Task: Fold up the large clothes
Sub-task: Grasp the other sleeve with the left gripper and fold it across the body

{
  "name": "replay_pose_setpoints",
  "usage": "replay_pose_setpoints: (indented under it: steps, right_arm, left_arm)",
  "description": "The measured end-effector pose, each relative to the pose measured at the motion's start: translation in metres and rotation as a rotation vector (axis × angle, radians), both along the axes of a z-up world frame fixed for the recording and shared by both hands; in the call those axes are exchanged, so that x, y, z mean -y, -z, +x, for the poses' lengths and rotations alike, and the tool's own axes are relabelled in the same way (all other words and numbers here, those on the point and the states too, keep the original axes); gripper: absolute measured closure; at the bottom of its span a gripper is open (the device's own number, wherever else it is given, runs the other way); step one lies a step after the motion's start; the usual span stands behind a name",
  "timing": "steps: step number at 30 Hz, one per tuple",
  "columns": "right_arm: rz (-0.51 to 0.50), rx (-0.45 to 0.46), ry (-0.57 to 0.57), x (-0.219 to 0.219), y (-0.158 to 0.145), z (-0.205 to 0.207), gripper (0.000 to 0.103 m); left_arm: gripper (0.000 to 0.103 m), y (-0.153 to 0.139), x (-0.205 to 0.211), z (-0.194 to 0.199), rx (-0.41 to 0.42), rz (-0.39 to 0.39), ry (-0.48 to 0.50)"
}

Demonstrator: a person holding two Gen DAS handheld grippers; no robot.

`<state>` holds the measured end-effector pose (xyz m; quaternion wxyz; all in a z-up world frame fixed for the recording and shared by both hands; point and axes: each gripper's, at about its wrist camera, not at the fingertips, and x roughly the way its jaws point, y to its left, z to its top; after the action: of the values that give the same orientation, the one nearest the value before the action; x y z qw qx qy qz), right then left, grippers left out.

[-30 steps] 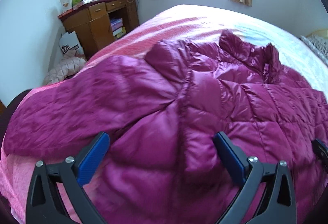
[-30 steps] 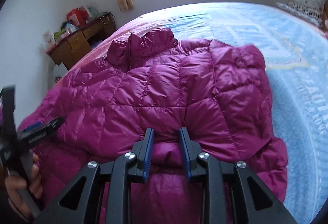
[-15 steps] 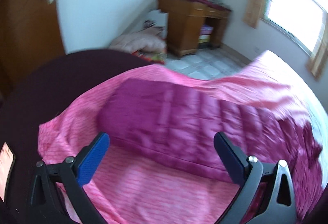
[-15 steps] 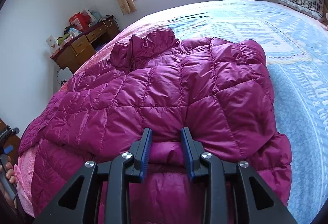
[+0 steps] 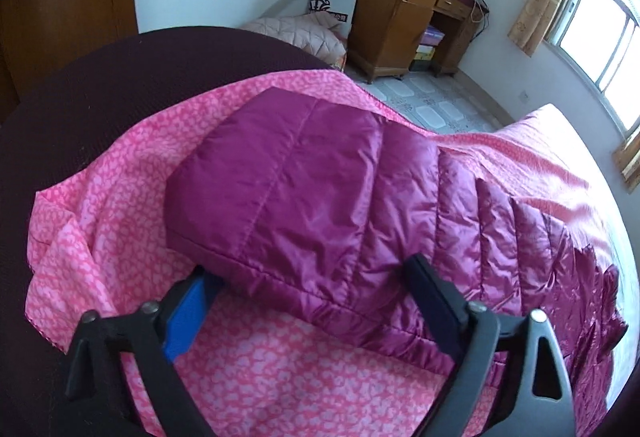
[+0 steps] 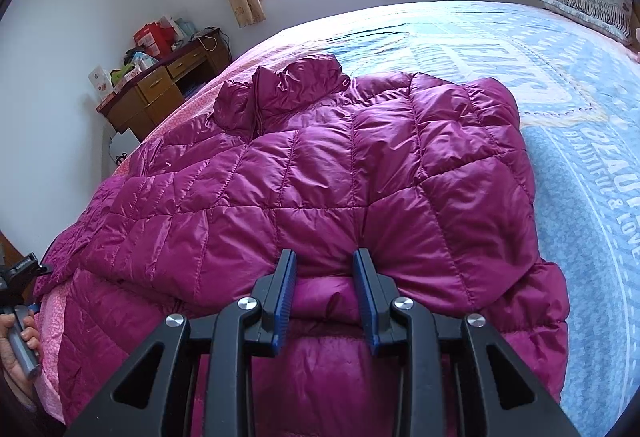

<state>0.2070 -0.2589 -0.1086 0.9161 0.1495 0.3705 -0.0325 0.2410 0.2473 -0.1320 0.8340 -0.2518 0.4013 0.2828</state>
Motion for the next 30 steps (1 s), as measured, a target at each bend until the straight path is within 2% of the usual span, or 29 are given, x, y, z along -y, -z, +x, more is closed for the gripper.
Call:
replay_pose_setpoints:
  steps: [8, 9, 12, 15, 18, 20, 25, 30]
  right_arm:
    - [0.019, 0.007, -0.001, 0.000, 0.000, -0.001, 0.072]
    - [0.022, 0.008, -0.001, 0.001, 0.000, -0.002, 0.072]
    - [0.027, 0.009, -0.002, 0.002, 0.000, -0.001, 0.072]
    - [0.032, 0.012, 0.000, 0.003, 0.001, -0.002, 0.072]
    - [0.043, 0.016, -0.001, 0.004, 0.001, -0.003, 0.072]
    - [0.052, 0.019, 0.000, 0.005, 0.001, -0.004, 0.072]
    - [0.072, 0.027, 0.000, 0.007, 0.002, -0.005, 0.071]
    - [0.086, 0.031, 0.000, 0.009, 0.002, -0.006, 0.071]
  left_arm:
    - [0.058, -0.005, 0.005, 0.007, 0.058, -0.025, 0.036]
    - [0.068, -0.006, 0.004, 0.002, 0.072, -0.035, 0.046]
    - [0.075, -0.006, 0.005, 0.000, 0.094, -0.023, 0.048]
    - [0.093, -0.011, 0.005, -0.014, 0.122, -0.016, 0.056]
    - [0.094, -0.014, 0.004, -0.018, 0.135, -0.027, 0.057]
    - [0.095, -0.021, 0.007, -0.019, 0.147, 0.006, 0.057]
    - [0.097, -0.054, 0.031, -0.018, 0.194, 0.144, 0.086]
    - [0.097, -0.097, 0.084, -0.021, 0.302, 0.297, 0.216]
